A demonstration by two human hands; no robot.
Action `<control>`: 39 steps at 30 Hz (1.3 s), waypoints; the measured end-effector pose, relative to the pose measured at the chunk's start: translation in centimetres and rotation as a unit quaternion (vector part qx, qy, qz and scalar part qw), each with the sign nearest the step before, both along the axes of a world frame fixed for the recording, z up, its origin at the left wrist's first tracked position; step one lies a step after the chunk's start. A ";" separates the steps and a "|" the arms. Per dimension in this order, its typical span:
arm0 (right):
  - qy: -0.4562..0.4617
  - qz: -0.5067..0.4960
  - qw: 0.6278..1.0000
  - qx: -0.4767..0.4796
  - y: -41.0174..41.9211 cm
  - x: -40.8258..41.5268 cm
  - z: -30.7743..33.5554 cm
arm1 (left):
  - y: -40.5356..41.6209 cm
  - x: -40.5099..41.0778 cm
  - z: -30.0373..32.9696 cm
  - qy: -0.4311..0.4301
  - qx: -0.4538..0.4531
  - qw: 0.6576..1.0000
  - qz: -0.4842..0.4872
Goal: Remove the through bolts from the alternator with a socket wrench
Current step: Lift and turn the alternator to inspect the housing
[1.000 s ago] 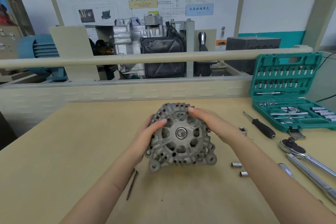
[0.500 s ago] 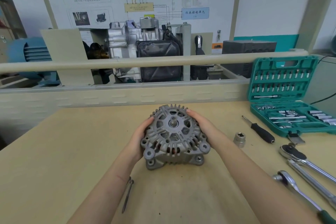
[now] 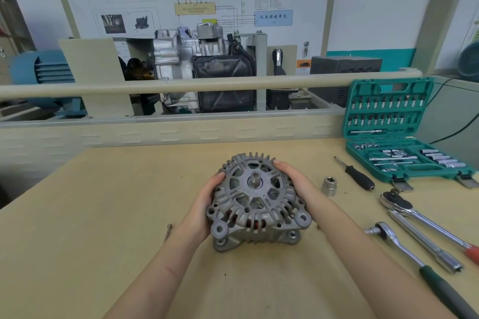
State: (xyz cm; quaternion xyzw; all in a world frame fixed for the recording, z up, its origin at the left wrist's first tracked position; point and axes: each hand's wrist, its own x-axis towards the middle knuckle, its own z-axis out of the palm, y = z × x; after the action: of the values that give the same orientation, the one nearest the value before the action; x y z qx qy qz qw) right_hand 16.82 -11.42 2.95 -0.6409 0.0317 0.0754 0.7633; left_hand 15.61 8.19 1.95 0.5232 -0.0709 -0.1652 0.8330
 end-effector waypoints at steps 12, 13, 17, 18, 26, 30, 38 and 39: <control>-0.010 -0.046 0.980 0.193 -1.5 -5.6 -1.9 | 4.0 -6.5 -4.7 -0.300 0.391 0.868 -0.061; -0.019 -0.039 0.979 0.200 -1.2 -5.6 -1.8 | 4.2 -6.4 -5.2 -0.307 0.396 0.863 -0.063; -0.074 -0.004 0.968 0.239 0.2 -5.6 -0.9 | 1.4 -6.0 -3.4 -0.292 0.289 0.912 -0.006; -0.092 -0.006 0.970 0.223 0.2 -5.5 -0.9 | 0.9 -5.7 -3.3 -0.297 0.269 0.916 0.022; -0.135 0.008 0.959 0.251 0.1 -4.8 -0.7 | 0.1 -5.2 -2.4 -0.333 0.223 0.913 0.080; -0.084 -0.004 0.957 0.278 -0.2 -4.0 0.1 | -0.5 -3.9 -1.5 -0.309 0.246 0.916 0.070; 0.056 -0.112 0.971 0.204 -1.7 -1.2 1.0 | -2.9 1.0 2.3 -0.264 0.288 0.919 0.061; 0.055 -0.108 0.973 0.199 -1.8 -1.1 1.1 | -3.0 1.2 2.1 -0.265 0.278 0.921 0.066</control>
State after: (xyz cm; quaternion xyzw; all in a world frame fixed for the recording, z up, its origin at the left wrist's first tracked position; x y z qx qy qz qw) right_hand 15.72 -13.19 4.02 -0.4639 0.1268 0.0325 0.8762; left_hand 16.81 5.18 4.00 0.7622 -0.2060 0.0216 0.6133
